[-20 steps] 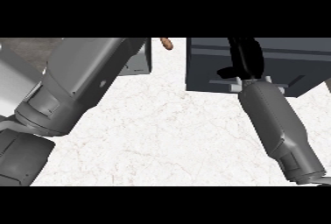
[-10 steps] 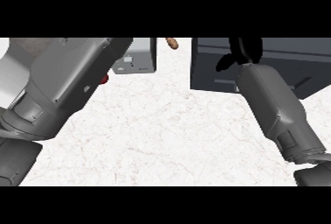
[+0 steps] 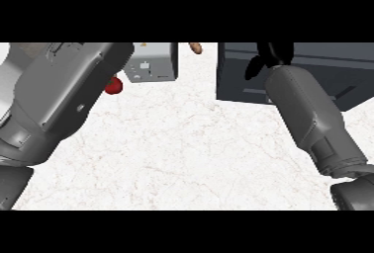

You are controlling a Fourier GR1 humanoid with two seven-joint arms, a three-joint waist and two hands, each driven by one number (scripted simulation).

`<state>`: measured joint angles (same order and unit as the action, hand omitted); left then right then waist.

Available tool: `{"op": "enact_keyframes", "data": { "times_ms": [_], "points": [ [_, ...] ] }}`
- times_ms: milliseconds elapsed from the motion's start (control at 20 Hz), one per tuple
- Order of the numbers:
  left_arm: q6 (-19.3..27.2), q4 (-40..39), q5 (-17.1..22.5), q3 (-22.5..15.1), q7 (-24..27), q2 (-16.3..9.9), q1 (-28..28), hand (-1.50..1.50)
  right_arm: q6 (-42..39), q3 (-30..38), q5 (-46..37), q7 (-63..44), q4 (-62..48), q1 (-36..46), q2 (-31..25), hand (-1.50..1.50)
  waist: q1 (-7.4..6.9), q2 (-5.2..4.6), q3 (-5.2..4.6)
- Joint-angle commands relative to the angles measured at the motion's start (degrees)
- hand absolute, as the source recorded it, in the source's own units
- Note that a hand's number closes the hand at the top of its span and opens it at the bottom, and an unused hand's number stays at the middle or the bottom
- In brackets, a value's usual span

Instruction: Pick up the can, place it into the drawer and close the drawer

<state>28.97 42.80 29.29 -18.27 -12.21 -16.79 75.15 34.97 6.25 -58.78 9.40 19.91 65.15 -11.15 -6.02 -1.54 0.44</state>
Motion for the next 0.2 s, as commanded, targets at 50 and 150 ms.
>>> {"op": "enact_keyframes", "data": {
  "times_ms": [50, 150],
  "points": [
    [-1.1, 4.6, 0.1, -0.3, -1.1, -2.4, -4.1, -1.5, 2.1, 5.4, 5.8, 2.3, 1.3, 4.6, 1.5, -1.5, -1.52, 0.67, -0.33],
    [1.4, 7.9, -0.3, -1.4, -2.9, -0.4, -4.3, -1.5, 1.6, 5.2, 5.2, 3.9, 0.2, 4.8, 0.6, -1.5, -1.26, 1.0, -0.31]
  ]
}}
